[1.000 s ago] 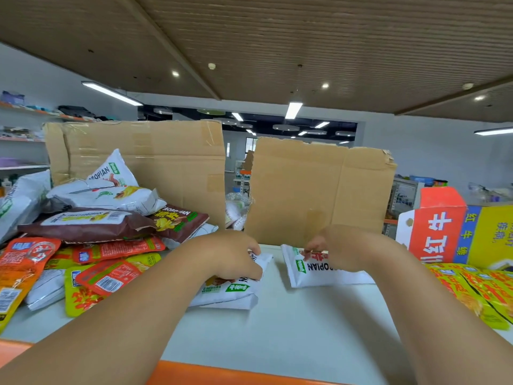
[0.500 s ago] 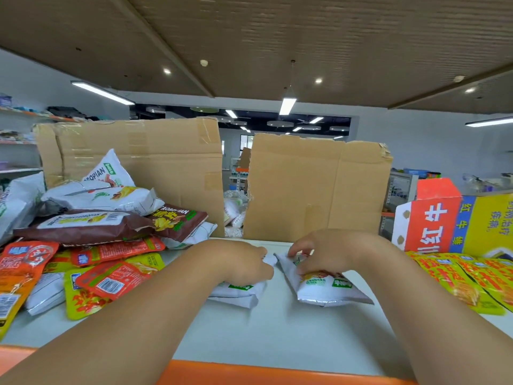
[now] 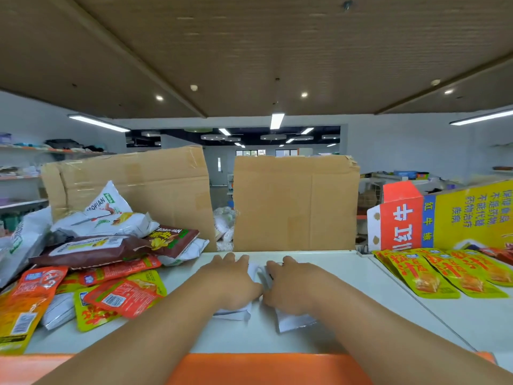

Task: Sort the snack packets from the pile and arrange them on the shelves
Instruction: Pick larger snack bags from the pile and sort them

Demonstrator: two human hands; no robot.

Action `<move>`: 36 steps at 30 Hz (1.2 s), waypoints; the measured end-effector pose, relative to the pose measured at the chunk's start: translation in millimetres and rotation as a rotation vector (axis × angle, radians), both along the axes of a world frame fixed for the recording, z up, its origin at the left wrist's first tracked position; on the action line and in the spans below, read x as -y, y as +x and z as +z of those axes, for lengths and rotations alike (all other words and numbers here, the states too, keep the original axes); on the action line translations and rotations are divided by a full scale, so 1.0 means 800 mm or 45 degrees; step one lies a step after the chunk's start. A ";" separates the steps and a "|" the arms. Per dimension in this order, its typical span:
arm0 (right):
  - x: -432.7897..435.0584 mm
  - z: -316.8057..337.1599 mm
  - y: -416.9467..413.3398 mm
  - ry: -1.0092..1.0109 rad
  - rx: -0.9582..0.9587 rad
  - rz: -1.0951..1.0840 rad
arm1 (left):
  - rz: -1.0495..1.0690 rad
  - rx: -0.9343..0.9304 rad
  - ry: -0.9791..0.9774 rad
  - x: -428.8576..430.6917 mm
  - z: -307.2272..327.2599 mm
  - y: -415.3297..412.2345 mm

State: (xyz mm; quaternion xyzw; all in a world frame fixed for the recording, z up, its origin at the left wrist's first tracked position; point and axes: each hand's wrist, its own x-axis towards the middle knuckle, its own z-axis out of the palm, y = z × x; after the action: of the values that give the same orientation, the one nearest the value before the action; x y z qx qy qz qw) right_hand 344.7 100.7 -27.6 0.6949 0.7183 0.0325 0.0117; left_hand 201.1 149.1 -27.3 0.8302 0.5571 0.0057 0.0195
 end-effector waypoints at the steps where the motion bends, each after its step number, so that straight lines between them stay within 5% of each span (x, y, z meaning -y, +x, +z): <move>1: 0.001 -0.001 0.001 0.005 -0.016 -0.011 | 0.003 0.005 0.004 0.003 0.002 0.000; 9: 0.025 0.023 0.018 0.043 0.031 0.050 | 0.085 0.065 0.078 0.032 0.010 0.025; 16: 0.098 0.058 0.123 0.321 -0.343 0.020 | 0.008 0.341 0.335 0.119 0.046 0.074; 26: 0.345 0.051 0.359 0.501 -0.350 -0.262 | -0.410 0.649 0.482 0.321 0.039 0.316; 36: 0.614 -0.022 0.563 0.458 -0.330 -0.761 | -0.844 0.710 0.236 0.506 -0.044 0.562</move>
State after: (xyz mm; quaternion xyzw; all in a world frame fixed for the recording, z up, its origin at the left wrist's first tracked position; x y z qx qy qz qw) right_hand 794.9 -390.6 -44.8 0.8632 0.4622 0.0650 -0.1926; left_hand 650.7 -255.7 -62.8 0.9290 0.2311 0.2729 0.0955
